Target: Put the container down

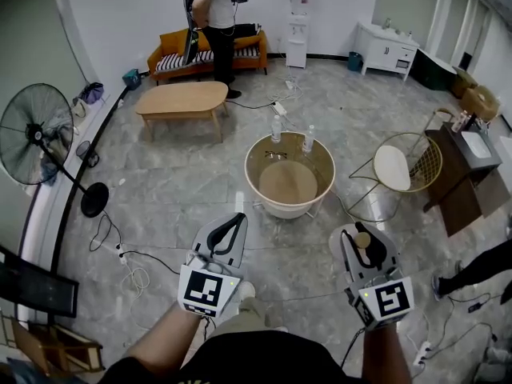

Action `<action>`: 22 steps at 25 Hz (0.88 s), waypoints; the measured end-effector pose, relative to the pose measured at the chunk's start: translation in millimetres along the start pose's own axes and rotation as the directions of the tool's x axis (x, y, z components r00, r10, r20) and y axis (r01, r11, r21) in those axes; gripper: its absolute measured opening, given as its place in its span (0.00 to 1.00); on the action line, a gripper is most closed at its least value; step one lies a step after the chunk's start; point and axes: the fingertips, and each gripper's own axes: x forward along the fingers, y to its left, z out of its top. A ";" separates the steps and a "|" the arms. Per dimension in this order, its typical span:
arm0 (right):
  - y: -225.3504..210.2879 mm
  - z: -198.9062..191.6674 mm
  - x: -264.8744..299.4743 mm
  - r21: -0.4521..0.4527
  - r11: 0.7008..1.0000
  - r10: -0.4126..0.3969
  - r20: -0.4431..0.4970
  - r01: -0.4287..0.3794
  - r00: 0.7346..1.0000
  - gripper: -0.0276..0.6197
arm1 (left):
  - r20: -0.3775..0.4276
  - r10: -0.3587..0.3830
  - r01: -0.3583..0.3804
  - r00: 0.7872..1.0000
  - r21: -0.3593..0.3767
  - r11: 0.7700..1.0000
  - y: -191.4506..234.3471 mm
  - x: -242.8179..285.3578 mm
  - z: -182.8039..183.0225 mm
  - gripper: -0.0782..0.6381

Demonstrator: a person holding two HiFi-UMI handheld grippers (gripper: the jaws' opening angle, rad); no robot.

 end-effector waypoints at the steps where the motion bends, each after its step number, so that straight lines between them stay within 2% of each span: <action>1: -0.8 -0.9 3.8 -0.003 1.000 -0.002 -0.003 0.002 1.000 0.25 | 0.001 -0.002 0.002 1.000 0.001 1.000 2.7 3.3 -1.1 0.13; 5: -4.7 -1.7 19.3 -0.002 1.000 -0.015 -0.013 0.015 1.000 0.25 | 0.022 -0.014 0.014 1.000 0.001 1.000 14.1 19.2 0.0 0.13; 9: -2.1 11.2 38.1 0.001 1.000 -0.021 0.028 0.021 0.999 0.25 | 0.036 -0.006 0.006 0.999 0.001 1.000 35.9 29.6 0.2 0.13; 15: 0.6 13.1 64.0 0.010 1.000 -0.022 0.013 0.022 1.000 0.25 | 0.023 0.002 -0.003 1.000 0.008 1.000 68.3 43.1 -3.0 0.13; 22: -3.1 13.5 98.5 0.010 1.000 -0.029 0.003 0.029 1.000 0.25 | 0.016 -0.014 0.014 1.000 -0.005 1.000 86.8 61.4 -15.4 0.13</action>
